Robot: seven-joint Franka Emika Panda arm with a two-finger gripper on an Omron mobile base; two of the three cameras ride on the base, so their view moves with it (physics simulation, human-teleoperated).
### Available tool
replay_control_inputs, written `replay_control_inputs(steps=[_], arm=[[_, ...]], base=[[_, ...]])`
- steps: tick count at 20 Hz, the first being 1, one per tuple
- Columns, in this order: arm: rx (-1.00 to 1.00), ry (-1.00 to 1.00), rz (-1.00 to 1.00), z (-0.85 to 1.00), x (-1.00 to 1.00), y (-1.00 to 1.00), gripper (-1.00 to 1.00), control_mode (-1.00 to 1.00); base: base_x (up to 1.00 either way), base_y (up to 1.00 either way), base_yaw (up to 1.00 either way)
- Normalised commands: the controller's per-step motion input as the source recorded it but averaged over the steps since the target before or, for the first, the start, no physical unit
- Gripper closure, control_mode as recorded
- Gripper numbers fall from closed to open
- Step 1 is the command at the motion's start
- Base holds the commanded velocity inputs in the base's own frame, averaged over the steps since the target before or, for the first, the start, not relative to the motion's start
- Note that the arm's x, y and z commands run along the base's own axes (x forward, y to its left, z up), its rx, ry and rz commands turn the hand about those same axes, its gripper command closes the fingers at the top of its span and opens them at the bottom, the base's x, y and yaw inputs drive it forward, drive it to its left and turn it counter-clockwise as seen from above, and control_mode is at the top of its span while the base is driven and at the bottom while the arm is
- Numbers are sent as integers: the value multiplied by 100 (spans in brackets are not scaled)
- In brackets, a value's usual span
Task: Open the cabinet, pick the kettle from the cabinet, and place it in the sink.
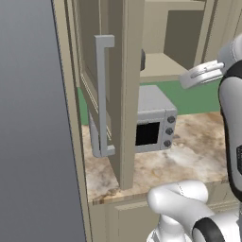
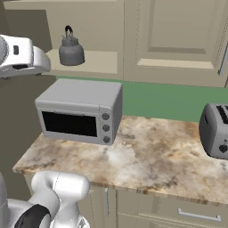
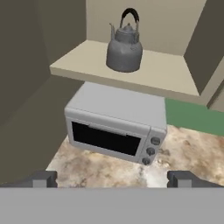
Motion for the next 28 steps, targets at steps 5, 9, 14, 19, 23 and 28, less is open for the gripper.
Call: replay_control_inputs(steps=[5, 9, 14, 19, 23, 28], arm=[[1, -7, 0, -2, 34, -17, -100, -100], [8, -14, 1, -3, 41, -10, -100, -100], [7, -14, 0, 0, 43, -2, -100, -100], [8, -10, 0, 0, 46, 0, -100, -100], [7, 0, 0, 11, 46, 0, -100, -100], [8, 0, 0, 13, 47, 5, -100, -100]], base=[[0, 0, 0], [0, 0, 0], [0, 0, 0], [0, 0, 0], [0, 0, 0], [0, 0, 0]])
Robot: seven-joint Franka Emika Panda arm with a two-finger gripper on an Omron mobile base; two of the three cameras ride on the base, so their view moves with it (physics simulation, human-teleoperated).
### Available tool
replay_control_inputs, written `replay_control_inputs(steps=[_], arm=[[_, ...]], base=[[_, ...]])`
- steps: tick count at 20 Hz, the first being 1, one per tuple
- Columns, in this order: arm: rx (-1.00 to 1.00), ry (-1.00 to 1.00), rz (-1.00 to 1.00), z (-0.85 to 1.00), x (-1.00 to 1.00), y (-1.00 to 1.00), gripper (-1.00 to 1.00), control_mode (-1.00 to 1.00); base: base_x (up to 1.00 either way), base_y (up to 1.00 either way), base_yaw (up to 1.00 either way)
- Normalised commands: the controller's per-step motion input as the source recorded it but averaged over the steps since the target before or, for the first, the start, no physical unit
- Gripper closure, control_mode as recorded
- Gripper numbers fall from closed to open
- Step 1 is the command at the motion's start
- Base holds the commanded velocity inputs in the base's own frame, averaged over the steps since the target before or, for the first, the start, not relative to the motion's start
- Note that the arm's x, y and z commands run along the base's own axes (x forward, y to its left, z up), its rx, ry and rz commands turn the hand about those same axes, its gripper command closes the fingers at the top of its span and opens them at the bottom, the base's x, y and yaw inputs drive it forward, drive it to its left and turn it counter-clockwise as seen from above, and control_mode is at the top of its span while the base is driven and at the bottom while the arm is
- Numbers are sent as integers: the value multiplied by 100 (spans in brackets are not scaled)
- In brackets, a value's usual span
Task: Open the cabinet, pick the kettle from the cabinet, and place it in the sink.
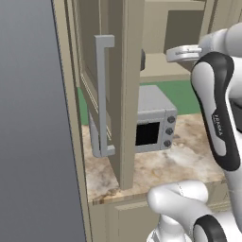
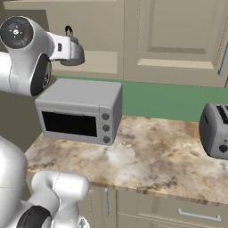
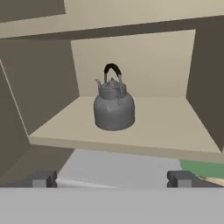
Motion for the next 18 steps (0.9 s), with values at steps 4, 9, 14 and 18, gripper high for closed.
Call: replay_control_inputs(steps=[4, 9, 14, 18], arm=[[7, -1, 1, 4, 42, 7, -100, -100], [3, -2, 0, -4, 45, 7, -100, -100], [1, -3, 0, 0, 46, 5, -100, -100], [0, -1, 0, 5, 49, 0, -100, -100]], base=[[0, 0, 0], [0, 0, 0], [0, 0, 0], [0, 0, 0]])
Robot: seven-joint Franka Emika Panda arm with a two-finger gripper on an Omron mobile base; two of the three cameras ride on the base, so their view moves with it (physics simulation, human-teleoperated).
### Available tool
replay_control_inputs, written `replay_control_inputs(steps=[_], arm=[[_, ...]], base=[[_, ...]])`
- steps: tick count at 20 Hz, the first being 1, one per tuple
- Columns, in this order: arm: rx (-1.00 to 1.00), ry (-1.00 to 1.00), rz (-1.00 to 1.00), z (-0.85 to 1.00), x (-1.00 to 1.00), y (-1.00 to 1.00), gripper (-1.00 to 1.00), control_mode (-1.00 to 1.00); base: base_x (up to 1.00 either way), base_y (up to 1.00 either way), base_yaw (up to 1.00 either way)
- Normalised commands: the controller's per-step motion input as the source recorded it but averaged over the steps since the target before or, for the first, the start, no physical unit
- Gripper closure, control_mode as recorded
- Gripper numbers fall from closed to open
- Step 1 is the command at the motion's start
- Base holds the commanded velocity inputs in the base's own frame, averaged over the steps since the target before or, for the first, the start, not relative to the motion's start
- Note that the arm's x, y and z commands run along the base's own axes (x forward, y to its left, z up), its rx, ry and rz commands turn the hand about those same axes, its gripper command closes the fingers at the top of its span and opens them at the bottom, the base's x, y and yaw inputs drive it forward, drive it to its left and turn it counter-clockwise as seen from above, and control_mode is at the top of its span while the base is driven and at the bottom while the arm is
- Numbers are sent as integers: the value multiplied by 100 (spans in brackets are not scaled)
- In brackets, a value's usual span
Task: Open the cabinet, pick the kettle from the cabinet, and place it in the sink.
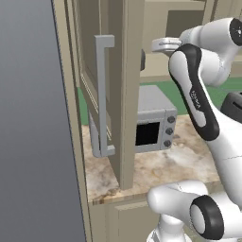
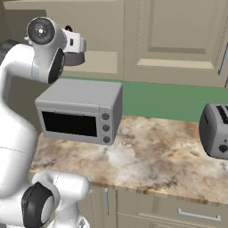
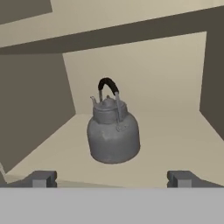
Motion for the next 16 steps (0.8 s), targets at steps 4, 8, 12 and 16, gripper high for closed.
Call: replay_control_inputs(steps=[4, 8, 12, 16], arm=[[0, 0, 1, 6, 42, 9, -100, -100], [0, -2, 2, 3, 36, 17, -100, -100], [0, -2, 3, 4, 37, 19, -100, -100], [0, -1, 6, 2, 35, 4, -100, -100]], base=[[0, 0, 0], [0, 0, 0], [0, 0, 0], [0, 0, 0]])
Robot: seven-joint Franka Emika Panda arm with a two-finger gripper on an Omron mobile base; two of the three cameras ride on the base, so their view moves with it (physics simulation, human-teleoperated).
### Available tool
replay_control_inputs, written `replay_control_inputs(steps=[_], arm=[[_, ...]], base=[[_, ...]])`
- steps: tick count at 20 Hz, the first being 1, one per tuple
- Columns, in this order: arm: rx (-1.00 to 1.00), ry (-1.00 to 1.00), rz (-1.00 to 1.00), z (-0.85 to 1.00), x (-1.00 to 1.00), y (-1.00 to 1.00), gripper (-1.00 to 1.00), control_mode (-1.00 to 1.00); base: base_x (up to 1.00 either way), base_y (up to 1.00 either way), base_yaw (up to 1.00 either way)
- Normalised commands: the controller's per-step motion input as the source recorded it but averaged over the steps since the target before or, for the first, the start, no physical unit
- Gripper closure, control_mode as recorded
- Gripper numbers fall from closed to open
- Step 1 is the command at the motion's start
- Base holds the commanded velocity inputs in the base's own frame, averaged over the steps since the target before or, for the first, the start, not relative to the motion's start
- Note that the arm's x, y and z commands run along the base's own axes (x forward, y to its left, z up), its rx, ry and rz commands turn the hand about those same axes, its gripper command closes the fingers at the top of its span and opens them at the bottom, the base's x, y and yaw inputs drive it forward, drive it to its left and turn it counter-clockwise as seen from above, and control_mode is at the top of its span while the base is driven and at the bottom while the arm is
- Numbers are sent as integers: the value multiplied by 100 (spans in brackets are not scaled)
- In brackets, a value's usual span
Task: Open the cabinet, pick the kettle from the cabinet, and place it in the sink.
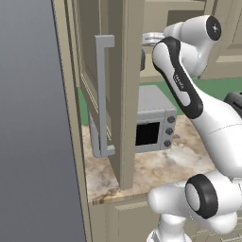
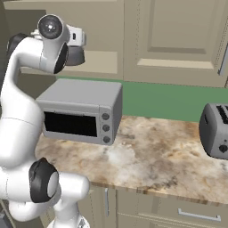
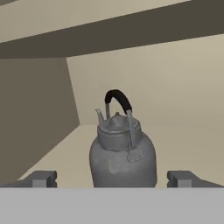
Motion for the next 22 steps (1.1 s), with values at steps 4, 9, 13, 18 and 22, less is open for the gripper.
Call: replay_control_inputs(steps=[4, 9, 13, 18, 22], arm=[[0, 0, 6, 1, 30, -1, -100, -100], [0, 0, 7, 5, 26, 2, -100, -100], [0, 0, 4, 6, 23, 9, -100, -100], [0, 0, 1, 1, 21, 9, -100, -100], [0, 0, 0, -2, 21, 3, -100, -100]], base=[[0, 0, 0], [0, 0, 0], [0, 0, 0], [0, 0, 0], [0, 0, 0]])
